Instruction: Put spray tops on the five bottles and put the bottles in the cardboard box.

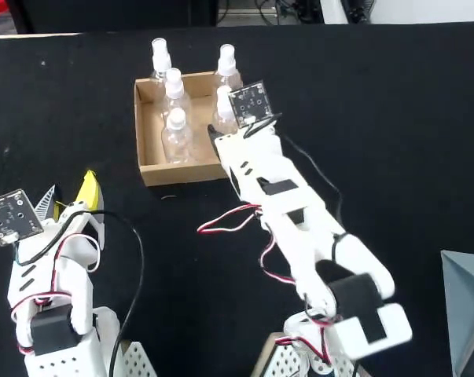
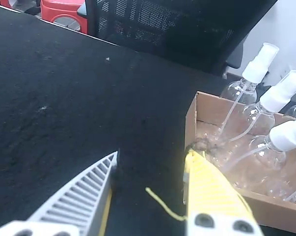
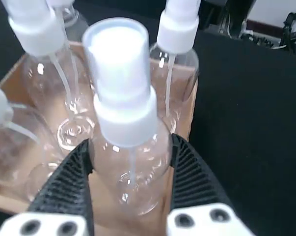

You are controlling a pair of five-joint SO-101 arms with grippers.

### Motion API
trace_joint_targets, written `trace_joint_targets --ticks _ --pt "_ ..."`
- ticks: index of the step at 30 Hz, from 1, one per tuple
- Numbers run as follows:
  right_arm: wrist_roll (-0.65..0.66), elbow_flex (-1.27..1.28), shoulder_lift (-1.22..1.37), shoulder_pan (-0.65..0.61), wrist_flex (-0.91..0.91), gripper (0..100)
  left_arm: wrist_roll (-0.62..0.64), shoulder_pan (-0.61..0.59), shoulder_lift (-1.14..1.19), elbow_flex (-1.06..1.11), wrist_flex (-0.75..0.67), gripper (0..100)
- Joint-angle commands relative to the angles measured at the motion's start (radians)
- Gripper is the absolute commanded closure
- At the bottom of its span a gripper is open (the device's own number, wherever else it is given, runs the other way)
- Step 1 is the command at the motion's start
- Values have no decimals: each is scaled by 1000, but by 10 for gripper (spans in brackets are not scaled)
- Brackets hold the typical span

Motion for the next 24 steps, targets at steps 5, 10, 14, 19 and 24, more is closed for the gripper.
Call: trace_joint_targets --ticks 5,10,14,19,24 --pt "-11 -73 22 23 -35 979 3 -13 -9 -2 2 791" --pt "-11 -73 45 23 -34 979 3 -13 -9 -2 2 791" --pt "-11 -65 47 23 -32 979 5 -13 -9 -2 2 791" --pt "-11 -51 42 23 -32 897 5 -13 -9 -2 2 791" --pt "-11 -33 41 21 -38 809 5 -13 -9 -2 2 791"
